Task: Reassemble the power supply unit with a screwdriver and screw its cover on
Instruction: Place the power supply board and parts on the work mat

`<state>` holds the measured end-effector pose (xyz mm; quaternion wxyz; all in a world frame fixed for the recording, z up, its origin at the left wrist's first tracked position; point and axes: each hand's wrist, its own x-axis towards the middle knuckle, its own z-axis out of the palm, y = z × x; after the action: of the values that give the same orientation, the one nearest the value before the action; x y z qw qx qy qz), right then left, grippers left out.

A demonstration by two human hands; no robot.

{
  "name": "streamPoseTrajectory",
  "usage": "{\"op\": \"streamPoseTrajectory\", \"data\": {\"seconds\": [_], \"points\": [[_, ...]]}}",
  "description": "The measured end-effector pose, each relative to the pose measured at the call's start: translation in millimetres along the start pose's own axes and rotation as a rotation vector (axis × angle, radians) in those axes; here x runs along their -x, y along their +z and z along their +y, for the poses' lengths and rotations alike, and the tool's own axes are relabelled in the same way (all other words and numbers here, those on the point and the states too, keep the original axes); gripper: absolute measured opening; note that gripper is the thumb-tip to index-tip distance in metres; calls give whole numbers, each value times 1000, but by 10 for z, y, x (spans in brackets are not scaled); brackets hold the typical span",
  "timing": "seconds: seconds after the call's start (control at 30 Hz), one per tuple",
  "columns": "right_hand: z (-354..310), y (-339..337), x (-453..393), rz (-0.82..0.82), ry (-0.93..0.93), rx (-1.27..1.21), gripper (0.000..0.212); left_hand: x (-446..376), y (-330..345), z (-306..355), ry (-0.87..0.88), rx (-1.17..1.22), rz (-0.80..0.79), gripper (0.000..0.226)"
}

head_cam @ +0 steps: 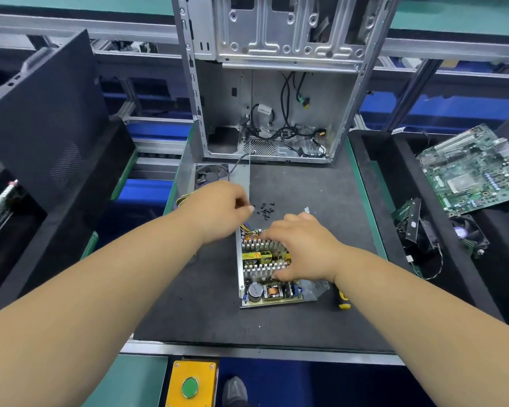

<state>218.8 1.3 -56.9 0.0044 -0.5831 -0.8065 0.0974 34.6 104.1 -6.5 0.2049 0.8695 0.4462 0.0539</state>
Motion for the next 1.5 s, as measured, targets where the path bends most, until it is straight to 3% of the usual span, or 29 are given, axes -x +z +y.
{"op": "streamPoseTrajectory", "data": {"seconds": [0.1,0.17,0.27,0.33,0.37,0.43,0.53,0.6,0.7,0.77,0.8,0.87,0.97,1.1,1.23,1.5], "points": [[-22,-35,-6,-6,-11,33,75,92,147,70,116,224,-26,24],[7,-91,49,23,-9,-157,75,133,235,93,137,263,-9,28],[171,-165,243,353,149,-547,51,193,304,133,134,294,33,30],[356,-132,401,557,395,-558,28,239,334,178,118,292,49,35],[456,-93,478,550,535,-537,21,267,359,211,112,281,51,38],[602,35,620,310,773,-482,17,326,432,283,100,220,58,43],[624,263,788,-14,875,-414,28,407,549,338,110,77,75,48],[585,342,863,-14,864,-418,36,470,601,354,107,22,75,48],[539,298,905,297,780,-508,25,550,657,359,125,-44,79,51],[451,138,865,519,568,-608,10,577,692,358,136,-66,83,55],[378,39,824,540,435,-619,9,574,702,353,134,-64,86,56],[199,-105,721,446,194,-553,11,572,726,354,112,-51,91,57],[-20,-160,546,245,73,-350,16,555,740,355,136,-14,107,46],[-138,-51,444,208,132,-356,18,554,767,299,194,104,136,15],[-168,31,390,272,194,-435,25,530,797,256,188,103,137,15],[-197,9,355,227,243,-390,23,511,821,253,168,117,178,21]]}}
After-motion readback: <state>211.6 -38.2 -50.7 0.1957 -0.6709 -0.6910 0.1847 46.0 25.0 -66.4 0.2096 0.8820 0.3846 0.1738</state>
